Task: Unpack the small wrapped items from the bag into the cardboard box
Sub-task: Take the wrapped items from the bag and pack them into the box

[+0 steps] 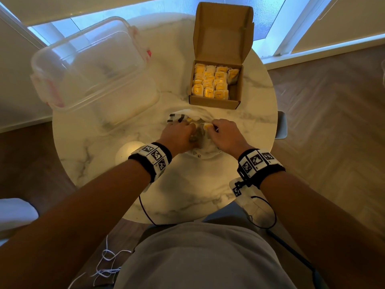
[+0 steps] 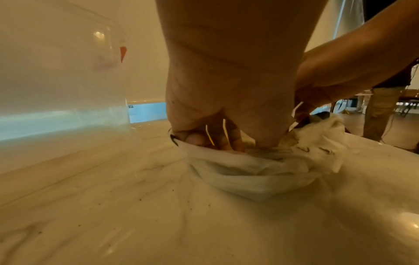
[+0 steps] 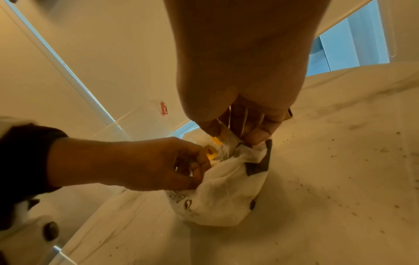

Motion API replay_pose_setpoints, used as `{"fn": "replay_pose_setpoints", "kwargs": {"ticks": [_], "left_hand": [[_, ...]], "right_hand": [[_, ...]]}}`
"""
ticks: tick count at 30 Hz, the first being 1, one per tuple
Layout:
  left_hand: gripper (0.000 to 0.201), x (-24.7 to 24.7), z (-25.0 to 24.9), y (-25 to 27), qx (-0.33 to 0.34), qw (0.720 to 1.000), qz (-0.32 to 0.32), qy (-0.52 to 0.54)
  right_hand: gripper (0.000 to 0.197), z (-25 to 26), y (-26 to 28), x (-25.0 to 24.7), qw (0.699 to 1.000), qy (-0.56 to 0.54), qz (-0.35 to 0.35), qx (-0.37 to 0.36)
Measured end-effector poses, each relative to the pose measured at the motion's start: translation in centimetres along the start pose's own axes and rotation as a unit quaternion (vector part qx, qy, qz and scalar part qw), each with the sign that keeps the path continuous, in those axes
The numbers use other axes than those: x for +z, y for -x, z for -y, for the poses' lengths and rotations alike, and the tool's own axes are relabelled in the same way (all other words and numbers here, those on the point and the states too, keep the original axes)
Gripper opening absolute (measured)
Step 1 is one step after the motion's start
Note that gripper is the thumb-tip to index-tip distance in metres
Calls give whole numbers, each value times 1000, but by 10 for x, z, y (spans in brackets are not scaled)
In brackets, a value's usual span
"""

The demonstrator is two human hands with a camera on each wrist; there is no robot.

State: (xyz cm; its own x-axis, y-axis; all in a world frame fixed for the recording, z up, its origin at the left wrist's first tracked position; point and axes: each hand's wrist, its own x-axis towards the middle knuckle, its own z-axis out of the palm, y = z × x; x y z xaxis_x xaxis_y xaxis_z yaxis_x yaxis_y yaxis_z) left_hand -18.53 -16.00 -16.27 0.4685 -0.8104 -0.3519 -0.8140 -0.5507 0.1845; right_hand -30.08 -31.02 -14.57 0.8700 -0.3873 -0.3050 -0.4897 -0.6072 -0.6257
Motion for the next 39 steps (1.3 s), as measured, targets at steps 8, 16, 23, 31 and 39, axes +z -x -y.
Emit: {"fn": "replay_pose_setpoints", "kwargs": {"ticks": [8, 16, 23, 31, 39], "left_hand": [[18, -9, 9, 7, 3, 992, 19, 123], [14, -31, 18, 26, 27, 928, 58, 367], [10, -27, 21, 27, -3, 911, -9, 412], [14, -24, 14, 25, -38, 912, -62, 404], [23, -27, 8, 25, 17, 937, -58, 345]], "right_hand": [[27, -5, 2, 2, 999, -19, -33, -13], [15, -1, 1, -4, 993, -81, -80, -14], [13, 10, 2, -16, 989, -141, -1, -40], [24, 9, 5, -14, 965, -256, 50, -13], [17, 9, 4, -15, 977, -214, -16, -13]]}}
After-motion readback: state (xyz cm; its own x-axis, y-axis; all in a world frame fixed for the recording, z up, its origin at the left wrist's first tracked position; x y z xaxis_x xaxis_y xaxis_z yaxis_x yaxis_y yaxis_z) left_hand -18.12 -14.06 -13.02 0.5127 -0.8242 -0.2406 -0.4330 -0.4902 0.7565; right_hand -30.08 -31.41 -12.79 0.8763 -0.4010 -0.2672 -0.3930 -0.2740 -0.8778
